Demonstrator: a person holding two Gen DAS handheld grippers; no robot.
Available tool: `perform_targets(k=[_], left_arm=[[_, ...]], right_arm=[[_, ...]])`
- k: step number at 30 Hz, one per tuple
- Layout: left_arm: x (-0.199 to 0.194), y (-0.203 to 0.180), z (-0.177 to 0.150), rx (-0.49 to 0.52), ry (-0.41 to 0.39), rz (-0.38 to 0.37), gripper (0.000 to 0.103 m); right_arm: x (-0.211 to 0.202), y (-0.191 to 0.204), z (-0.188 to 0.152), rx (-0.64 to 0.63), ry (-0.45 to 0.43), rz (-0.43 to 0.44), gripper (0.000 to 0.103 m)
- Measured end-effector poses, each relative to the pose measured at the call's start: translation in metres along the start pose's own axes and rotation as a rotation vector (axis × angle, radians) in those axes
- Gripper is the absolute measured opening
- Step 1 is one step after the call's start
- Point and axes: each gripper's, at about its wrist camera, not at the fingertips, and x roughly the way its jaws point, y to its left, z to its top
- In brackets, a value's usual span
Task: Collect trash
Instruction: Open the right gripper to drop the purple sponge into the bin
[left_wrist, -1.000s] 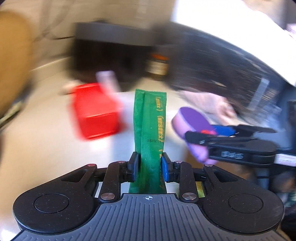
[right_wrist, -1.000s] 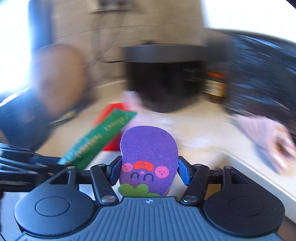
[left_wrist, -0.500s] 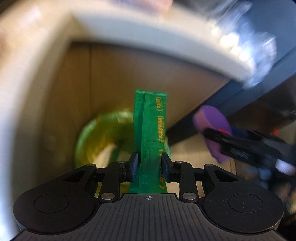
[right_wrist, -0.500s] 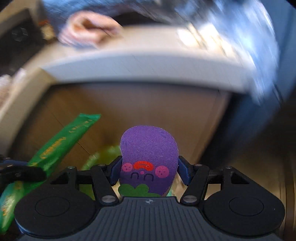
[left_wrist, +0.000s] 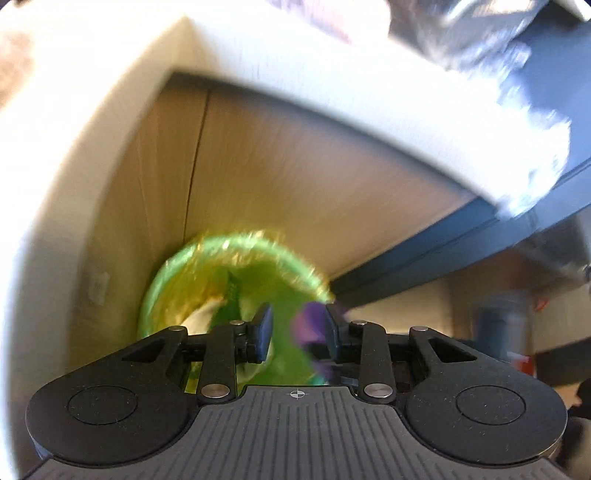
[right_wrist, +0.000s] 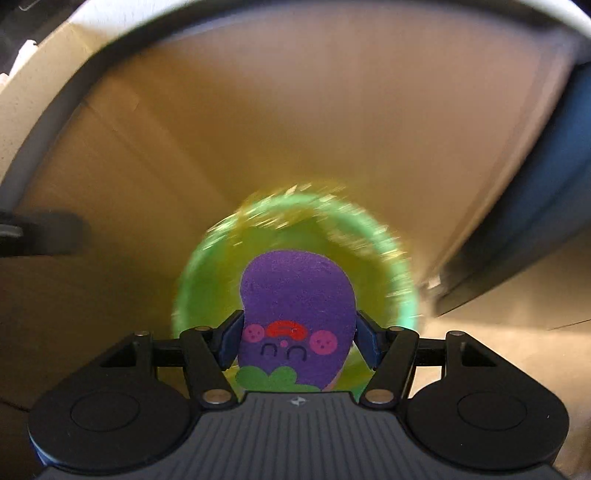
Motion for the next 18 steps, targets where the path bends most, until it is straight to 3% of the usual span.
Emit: perform_targets(k=[5, 8, 12, 13, 14, 16, 18], left_arm=[[-0.045, -0.006, 0.01, -0.026, -0.125, 0.001, 0.033], [-0.074, -0.003, 0.007, -0.049, -0.21, -0.006, 0.033], [-0.105, 0.007, 0.0, -0.088, -0.305, 0.0, 0.033], [-0.11, 0.01, -0.001, -0.103, -0.317, 0.006, 0.033], [-0.11, 0.011, -0.003, -0.113, -0.323, 0.013, 0.033], [-0.116, 0.013, -0.006, -0.115, -0.32, 0.028, 0.033], [-0.123, 0.016, -0.012, -0.107, -0.321, 0.029, 0.033]], right_arm=[[0.023, 0.004, 0.031, 0.074, 0.081, 0.066, 0.063], [0.022, -0.006, 0.039, 0.138, 0.121, 0.151, 0.064], [0.064, -0.018, 0.054, 0.279, 0.24, 0.254, 0.066], [0.083, -0.017, 0.055, 0.27, 0.279, 0.218, 0.066], [0.103, -0.012, 0.053, 0.238, 0.326, 0.129, 0.064], [0.137, -0.013, 0.048, 0.237, 0.415, -0.003, 0.051], [0.14, -0.02, 0.044, 0.333, 0.416, 0.0, 0.05]])
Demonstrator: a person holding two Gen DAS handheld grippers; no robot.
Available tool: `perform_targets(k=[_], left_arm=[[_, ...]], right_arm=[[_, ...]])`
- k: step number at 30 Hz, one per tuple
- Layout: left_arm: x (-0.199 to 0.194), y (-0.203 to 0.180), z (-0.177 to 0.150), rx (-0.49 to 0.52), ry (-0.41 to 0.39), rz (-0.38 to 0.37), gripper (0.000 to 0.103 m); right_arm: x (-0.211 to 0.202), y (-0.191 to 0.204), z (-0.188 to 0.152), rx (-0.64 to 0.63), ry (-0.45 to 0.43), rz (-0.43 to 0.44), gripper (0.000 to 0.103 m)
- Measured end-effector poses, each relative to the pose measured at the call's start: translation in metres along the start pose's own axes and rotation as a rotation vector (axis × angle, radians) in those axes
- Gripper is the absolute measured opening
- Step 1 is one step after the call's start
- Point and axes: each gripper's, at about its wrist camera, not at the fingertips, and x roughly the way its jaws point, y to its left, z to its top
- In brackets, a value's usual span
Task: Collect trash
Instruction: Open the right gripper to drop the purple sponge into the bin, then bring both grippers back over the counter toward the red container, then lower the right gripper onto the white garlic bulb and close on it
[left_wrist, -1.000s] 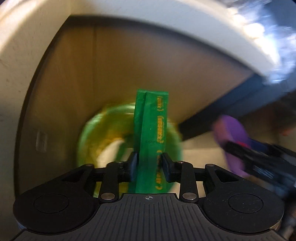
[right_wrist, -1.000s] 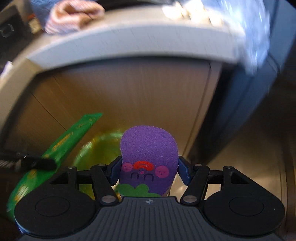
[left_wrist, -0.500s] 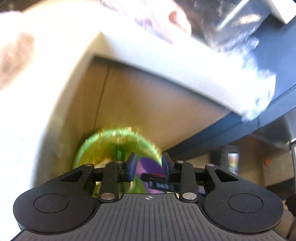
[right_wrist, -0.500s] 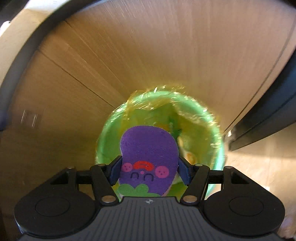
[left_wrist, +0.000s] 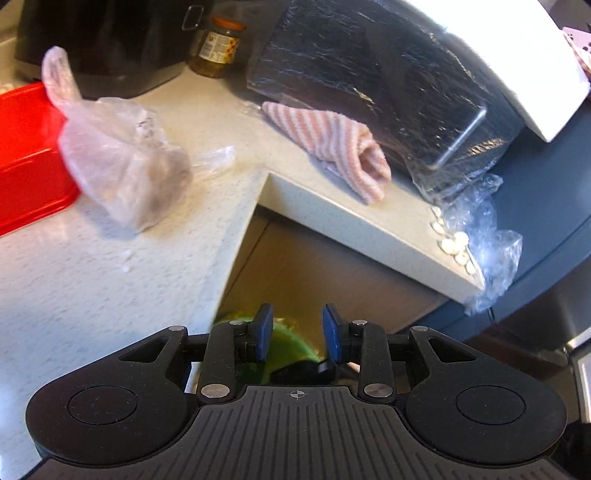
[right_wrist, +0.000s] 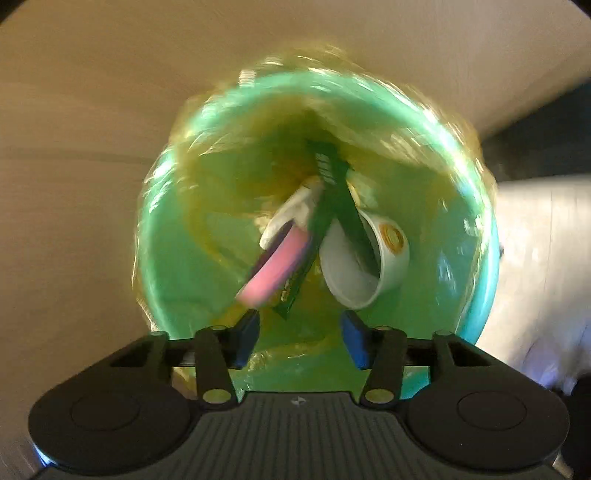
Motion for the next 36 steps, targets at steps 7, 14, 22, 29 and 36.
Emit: perform_targets(k=[7, 14, 22, 29, 36], left_arm=[[-0.032, 0.021, -0.006, -0.035, -0.088, 0.052, 0.033], [-0.083, 0.06, 0.004, -0.183, -0.308, 0.218, 0.033], [-0.122, 0.105, -0.012, -0.353, -0.37, 0.399, 0.033], [-0.164, 0.124, -0.035, -0.447, -0.437, 0.508, 0.033], [-0.187, 0.129, -0.067, -0.505, -0.452, 0.554, 0.033]], right_arm=[[-0.12, 0.051, -0.067, -0.393, -0.377, -0.005, 0.05], [-0.268, 0.164, -0.137, -0.784, -0.903, 0.089, 0.07], [-0.29, 0.312, -0.15, -1.073, -0.74, 0.377, 0.072], [-0.243, 0.5, -0.134, -1.273, -0.517, 0.276, 0.071], [-0.158, 0.598, -0.136, -1.327, -0.516, -0.045, 0.067]])
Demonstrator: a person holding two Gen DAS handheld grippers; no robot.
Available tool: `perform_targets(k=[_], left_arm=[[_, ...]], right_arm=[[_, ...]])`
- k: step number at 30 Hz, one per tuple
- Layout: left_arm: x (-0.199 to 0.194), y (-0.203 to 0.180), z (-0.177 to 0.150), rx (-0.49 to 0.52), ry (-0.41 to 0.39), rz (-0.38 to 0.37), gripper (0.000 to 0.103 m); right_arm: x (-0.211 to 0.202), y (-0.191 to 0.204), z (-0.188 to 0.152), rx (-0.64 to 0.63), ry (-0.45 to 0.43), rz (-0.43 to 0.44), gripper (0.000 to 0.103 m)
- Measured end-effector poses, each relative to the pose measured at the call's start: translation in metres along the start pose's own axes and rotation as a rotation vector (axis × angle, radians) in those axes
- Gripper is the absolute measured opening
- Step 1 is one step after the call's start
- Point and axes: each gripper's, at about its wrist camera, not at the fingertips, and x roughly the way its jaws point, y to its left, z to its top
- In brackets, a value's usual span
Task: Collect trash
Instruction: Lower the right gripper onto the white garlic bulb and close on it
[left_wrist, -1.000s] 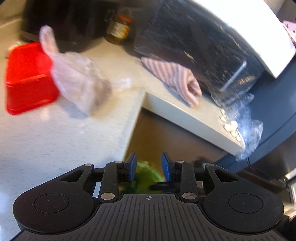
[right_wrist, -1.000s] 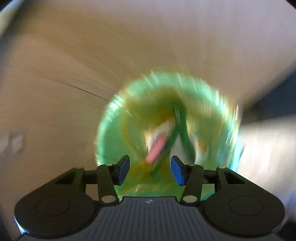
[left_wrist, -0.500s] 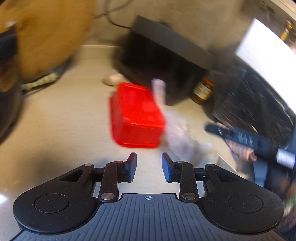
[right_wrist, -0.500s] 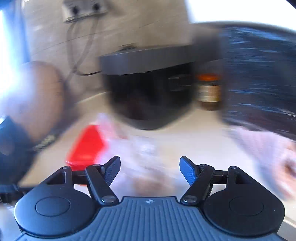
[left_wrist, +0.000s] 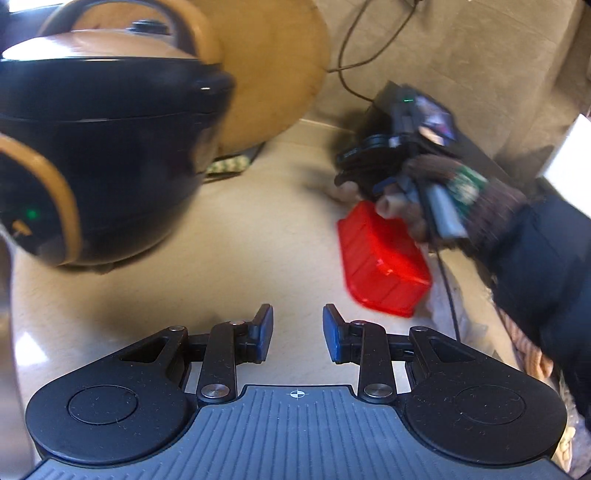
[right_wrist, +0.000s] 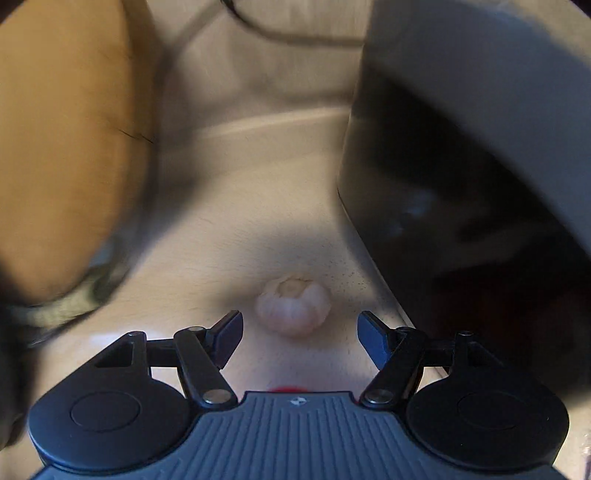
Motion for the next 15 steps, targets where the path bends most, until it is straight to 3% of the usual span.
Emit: perform_targets(k=[4, 6, 8, 11, 15], left_arm=[[-0.017, 0.012, -0.009, -0.004, -0.03, 0.02, 0.033], [-0.021, 0.02, -0.012, -0.029, -0.038, 0.027, 0.033], [-0.022, 0.028, -0.014, -0.06, -0.041, 0.036, 0.033], [-0.02, 0.035, -0.012, -0.089, -0.041, 0.029, 0.033], [-0.015, 0.044, -0.011, -0.102, -0.025, 0.009, 0.033]], right_arm=[[0.033, 0.011, 0.015, -0.012, 0.078, -0.063, 0.066], [0.04, 0.013, 0.017, -0.016, 0.097, -0.091, 0.056], [0.042, 0.017, 0.019, -0.031, 0.105, -0.103, 0.056], [0.037, 0.017, 0.016, -0.049, 0.095, -0.058, 0.056], [-0.007, 0.004, -0.004, -0.01, 0.029, 0.026, 0.056]])
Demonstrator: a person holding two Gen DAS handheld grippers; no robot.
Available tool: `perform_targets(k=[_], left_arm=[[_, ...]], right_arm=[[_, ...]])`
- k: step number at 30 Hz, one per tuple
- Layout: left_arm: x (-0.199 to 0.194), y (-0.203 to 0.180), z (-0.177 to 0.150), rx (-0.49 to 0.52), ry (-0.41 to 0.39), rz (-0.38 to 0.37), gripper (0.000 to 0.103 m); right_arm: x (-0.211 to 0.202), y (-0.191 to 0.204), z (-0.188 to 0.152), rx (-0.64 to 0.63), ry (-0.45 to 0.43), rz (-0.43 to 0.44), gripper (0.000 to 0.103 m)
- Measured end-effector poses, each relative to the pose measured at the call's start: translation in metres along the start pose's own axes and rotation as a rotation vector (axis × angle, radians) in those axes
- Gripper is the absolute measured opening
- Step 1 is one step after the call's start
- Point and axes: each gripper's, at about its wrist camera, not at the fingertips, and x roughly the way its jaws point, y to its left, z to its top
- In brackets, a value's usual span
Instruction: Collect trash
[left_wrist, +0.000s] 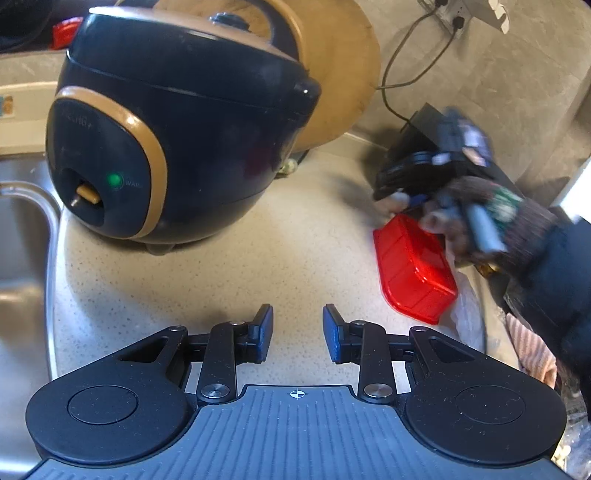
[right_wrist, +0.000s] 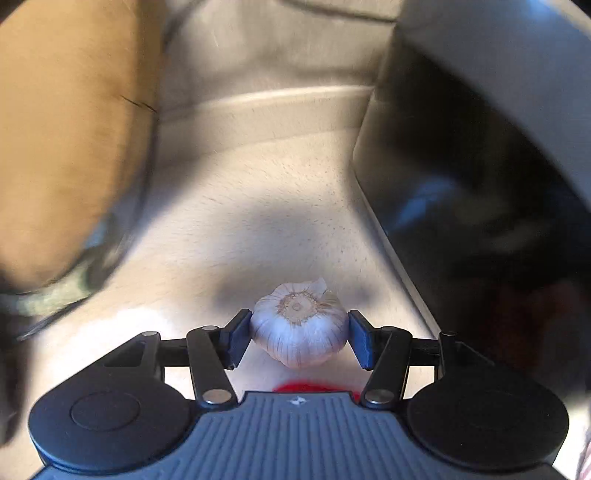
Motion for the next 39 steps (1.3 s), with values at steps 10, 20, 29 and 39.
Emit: perform_targets(k=[10, 20, 29, 39], left_arm=[[0.011, 0.01, 0.005, -0.03, 0.034, -0.065, 0.033], [0.019, 0.016, 0.007, -0.046, 0.046, -0.091, 0.033], [0.025, 0.008, 0.005, -0.023, 0.071, -0.085, 0.033], [0.031, -0.013, 0.009, 0.023, 0.074, -0.079, 0.033]], right_arm=[[-0.057, -0.053, -0.07, 0.083, -0.142, -0.173, 0.056], [-0.086, -0.037, -0.111, 0.138, -0.159, 0.025, 0.056], [-0.119, -0.02, -0.127, 0.111, -0.187, 0.11, 0.056], [-0.099, -0.067, -0.121, 0.188, -0.239, -0.18, 0.056]])
